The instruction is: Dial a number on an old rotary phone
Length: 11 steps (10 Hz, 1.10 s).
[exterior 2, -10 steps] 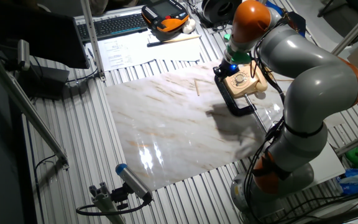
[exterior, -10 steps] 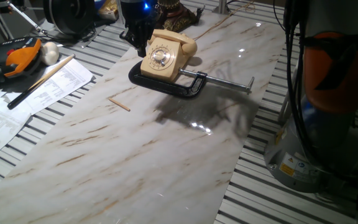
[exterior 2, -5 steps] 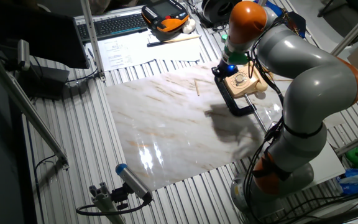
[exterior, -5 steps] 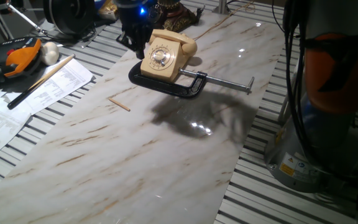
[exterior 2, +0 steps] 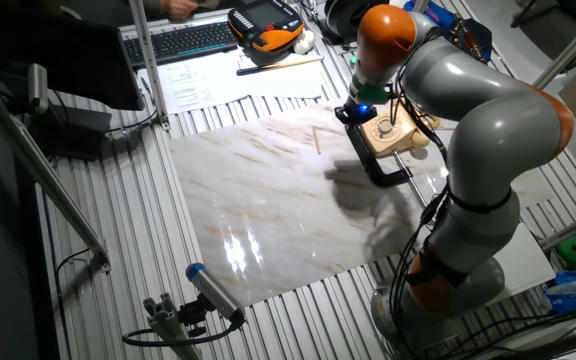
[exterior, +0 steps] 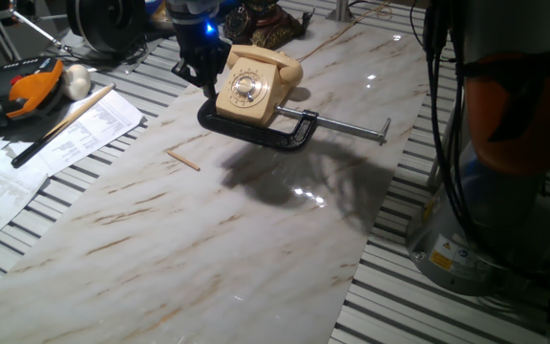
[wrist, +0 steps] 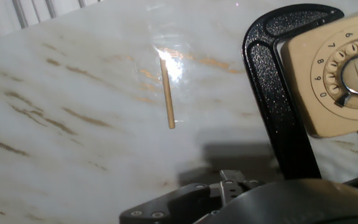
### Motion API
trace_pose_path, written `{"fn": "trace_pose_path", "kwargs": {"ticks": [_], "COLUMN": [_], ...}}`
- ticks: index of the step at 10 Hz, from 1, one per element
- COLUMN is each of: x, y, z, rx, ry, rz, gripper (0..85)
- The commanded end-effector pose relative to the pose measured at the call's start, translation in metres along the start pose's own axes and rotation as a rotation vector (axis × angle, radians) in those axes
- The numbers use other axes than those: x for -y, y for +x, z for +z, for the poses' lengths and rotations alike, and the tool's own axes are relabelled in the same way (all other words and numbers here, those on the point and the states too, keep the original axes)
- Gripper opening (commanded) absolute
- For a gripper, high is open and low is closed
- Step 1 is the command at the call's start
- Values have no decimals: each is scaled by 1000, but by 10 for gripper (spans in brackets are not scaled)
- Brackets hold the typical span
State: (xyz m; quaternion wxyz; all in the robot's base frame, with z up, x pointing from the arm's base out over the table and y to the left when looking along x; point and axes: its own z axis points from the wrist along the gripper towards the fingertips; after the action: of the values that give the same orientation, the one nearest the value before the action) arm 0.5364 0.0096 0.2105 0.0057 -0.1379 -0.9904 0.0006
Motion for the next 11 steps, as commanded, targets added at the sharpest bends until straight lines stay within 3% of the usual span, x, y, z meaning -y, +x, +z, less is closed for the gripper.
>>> {"fn": "trace_pose_path", "kwargs": {"ticks": [1,6,8,11], "x": [0,6,7,7], "y": [-2,-18,-19,-20], "z": [0,0,1,1], "rx": [-1,-4,-28,-41], "ry": [-6,10,5,0], "rz": [-3,7,16,18], "gripper": [0,0,0,0]}}
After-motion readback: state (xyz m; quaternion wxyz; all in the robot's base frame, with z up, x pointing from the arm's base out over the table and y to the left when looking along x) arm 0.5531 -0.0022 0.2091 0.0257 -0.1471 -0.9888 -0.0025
